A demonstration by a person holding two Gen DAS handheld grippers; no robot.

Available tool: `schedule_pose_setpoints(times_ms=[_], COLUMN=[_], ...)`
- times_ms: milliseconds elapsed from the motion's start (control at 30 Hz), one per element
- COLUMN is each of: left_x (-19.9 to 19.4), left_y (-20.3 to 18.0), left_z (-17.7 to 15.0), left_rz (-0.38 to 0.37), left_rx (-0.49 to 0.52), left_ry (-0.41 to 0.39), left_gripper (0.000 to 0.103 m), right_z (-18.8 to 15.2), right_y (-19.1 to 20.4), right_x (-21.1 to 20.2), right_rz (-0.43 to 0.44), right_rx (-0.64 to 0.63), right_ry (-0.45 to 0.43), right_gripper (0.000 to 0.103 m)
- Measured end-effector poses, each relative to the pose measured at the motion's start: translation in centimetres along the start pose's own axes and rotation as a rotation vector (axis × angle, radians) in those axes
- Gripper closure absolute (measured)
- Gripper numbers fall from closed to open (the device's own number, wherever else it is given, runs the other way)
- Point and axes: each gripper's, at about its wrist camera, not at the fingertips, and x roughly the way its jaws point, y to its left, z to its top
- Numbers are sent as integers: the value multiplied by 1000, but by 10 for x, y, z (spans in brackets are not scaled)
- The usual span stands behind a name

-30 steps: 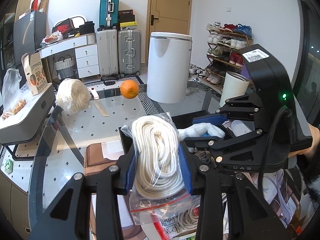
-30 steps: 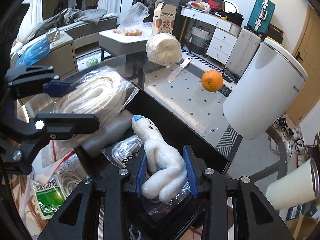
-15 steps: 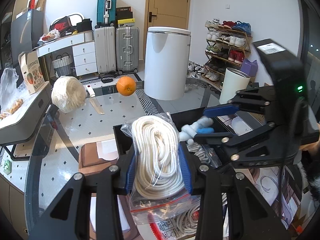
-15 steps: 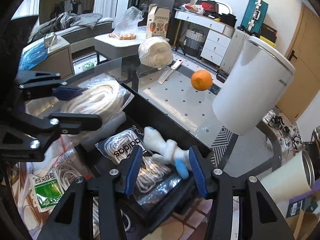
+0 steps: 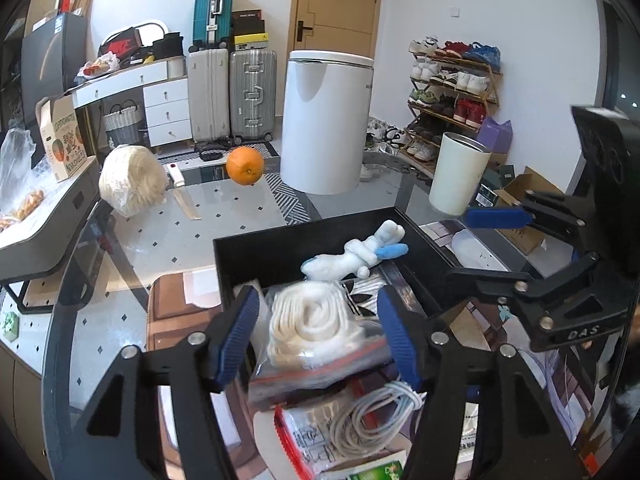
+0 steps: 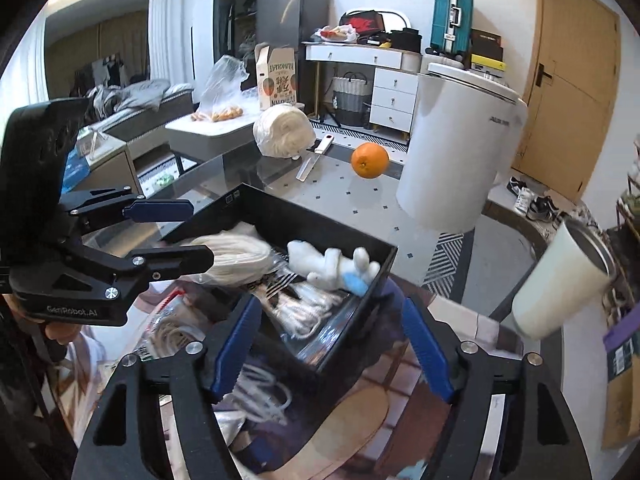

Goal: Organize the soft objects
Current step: 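Drop the plush into the box with the right gripper while the left releases the rope bag inside, then withdraw both grippers from the box toward the medicine packets on the mat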

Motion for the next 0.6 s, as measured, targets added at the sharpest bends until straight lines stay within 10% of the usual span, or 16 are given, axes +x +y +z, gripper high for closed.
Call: schedule_pose_setpoints(times_ms=[233, 600], left_x=[-23, -51], left_y=[-1, -15], left_z=[-10, -36], left_rz=[18, 47], left_rx=[-35, -16], left_ry=[-48, -61], left_gripper=[2, 0], right_z=[-19, -50], right_y=[8, 23], right_x=[-21, -36], right_rz=[16, 51], right_rx=[55, 105], right_ry=[-28, -17], right_gripper=[18, 8])
